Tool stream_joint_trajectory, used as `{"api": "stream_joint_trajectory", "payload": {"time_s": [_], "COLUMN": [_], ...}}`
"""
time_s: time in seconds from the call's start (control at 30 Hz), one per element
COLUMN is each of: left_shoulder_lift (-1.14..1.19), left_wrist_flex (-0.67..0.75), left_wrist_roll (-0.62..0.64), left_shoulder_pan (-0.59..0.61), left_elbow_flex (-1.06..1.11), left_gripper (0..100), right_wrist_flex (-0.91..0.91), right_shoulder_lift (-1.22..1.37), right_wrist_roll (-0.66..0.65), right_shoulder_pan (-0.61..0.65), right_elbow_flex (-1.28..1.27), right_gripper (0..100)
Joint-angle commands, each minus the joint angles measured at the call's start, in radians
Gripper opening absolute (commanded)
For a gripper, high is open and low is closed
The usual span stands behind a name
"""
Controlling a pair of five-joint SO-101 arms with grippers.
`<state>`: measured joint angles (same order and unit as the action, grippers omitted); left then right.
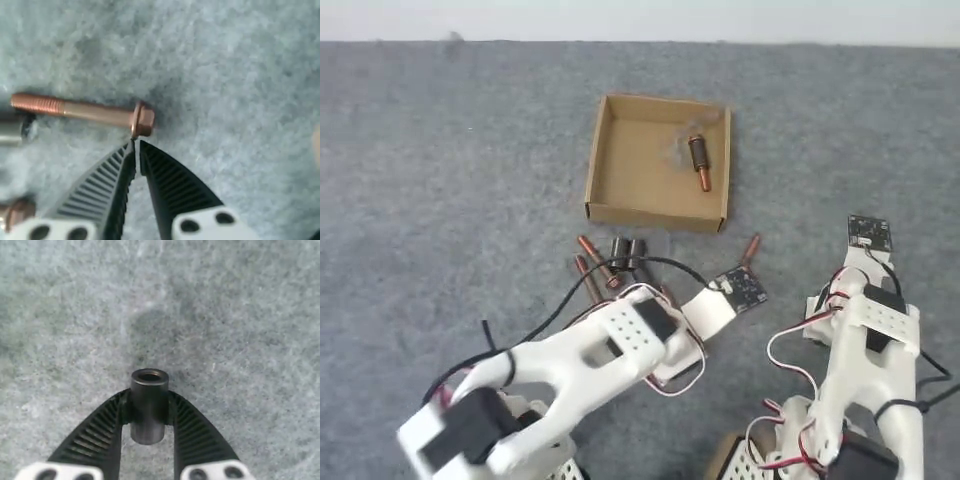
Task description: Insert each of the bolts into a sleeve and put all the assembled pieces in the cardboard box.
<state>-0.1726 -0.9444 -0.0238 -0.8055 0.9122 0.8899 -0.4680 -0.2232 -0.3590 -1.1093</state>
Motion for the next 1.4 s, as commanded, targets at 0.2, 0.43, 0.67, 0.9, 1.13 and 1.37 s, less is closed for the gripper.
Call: {"api": "stream_joint_trajectory", "payload": {"time_s": [0.2,0.43,0.67,0.9,1.13,1.37], "left_shoulder_lift": [0.402,0.407,0.262,0.178,0.247,0.244], "left_wrist_flex": [-0.178,-0.141,-0.052,-0.006,0.041,0.023], "left_wrist_roll": [0.023,0.021,0.021,0.021,0.018,0.017], "left_shoulder_pan": [0.032,0.032,0.031,0.032,0.029,0.031], "left_elbow_flex": [-0.421,-0.490,-0.400,-0.351,-0.341,-0.355], "left_gripper": [1,1,1,1,1,1], "right_wrist_flex": [-0.002,-0.002,-0.002,-0.002,-0.002,-0.002], "right_shoulder_lift": [-0.048,-0.048,-0.048,-0.048,-0.048,-0.048], "right_wrist_roll": [-0.011,-0.011,-0.012,-0.012,-0.011,-0.011], "right_shoulder_pan": [-0.007,-0.008,-0.008,-0.007,-0.005,-0.005], "right_elbow_flex": [0.002,0.002,0.002,0.002,0.002,0.002], "right_gripper": [0.7,0.7,0.7,0.7,0.7,0.7]}}
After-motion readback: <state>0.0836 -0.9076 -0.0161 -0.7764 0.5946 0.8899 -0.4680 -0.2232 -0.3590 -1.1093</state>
